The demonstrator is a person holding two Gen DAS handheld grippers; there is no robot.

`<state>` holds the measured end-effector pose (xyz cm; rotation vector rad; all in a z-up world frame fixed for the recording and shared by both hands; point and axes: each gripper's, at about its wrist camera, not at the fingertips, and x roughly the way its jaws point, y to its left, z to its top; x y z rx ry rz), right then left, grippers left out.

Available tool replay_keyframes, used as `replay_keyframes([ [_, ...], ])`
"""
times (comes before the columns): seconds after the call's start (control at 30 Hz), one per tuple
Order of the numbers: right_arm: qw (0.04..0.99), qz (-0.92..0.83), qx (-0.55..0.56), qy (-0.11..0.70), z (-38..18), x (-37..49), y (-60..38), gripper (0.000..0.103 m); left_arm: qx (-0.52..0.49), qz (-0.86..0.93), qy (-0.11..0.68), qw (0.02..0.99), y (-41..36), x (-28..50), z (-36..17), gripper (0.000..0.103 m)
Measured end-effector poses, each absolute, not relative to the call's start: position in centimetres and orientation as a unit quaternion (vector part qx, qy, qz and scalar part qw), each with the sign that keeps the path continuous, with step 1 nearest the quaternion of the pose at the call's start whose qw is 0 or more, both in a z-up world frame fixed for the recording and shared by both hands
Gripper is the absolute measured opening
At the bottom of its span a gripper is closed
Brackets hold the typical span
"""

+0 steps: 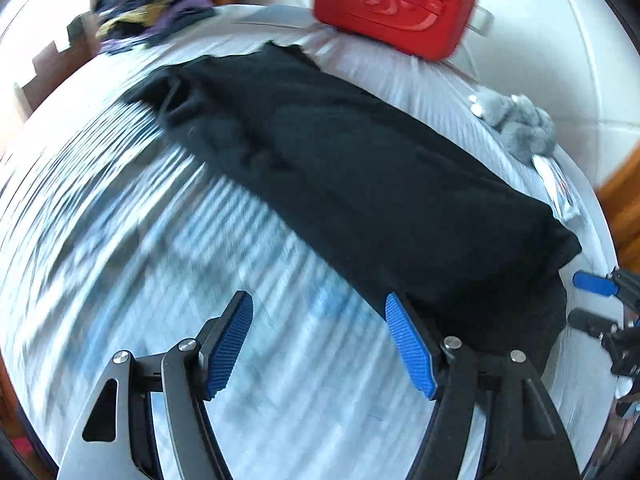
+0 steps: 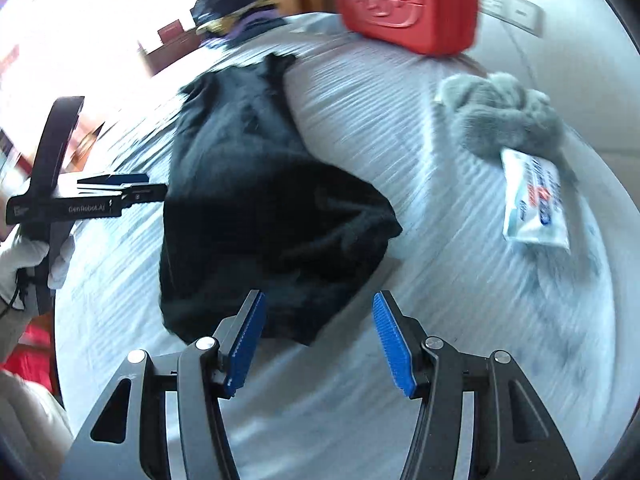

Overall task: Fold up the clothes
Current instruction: 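Move both open grippers to the hem of the lengthwise-folded shirt, then grasp the folded shirt hem with the right gripper while the left gripper grasps it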

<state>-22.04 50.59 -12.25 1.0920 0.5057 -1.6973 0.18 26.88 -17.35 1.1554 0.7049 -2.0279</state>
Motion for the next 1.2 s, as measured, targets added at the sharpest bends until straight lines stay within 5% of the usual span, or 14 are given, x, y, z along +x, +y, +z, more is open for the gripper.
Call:
replay_keyframes([
  [0.27,0.629,-0.625,0.399,0.234,-14.6,-25.2,51.5,0.056,0.401,-0.737,0.327,0.436,35.5,-1.5,-18.2,0.07],
  [0.7,0.687,-0.586,0.377,0.208,-15.4,-28.7,48.2,0.056,0.383,-0.725,0.33,0.468,37.2,-4.0,-18.9,0.068],
  [0.8,0.695,-0.578,0.363,0.227,-15.7,-28.1,47.7,0.05,0.386,-0.723,0.327,0.47,37.6,-4.5,-18.9,0.06],
  [0.9,0.692,-0.579,0.362,0.233,-15.7,-27.7,47.3,0.04,0.392,-0.729,0.32,0.462,37.8,-5.2,-18.9,0.041],
  [1.1,0.685,-0.582,0.365,0.242,-15.5,-27.5,47.6,0.035,0.395,-0.732,0.316,0.456,37.8,-5.6,-18.9,0.04],
  [1.2,0.679,-0.586,0.364,0.25,-15.5,-27.3,47.3,0.034,0.397,-0.74,0.315,0.442,37.9,-5.8,-18.9,0.028],
])
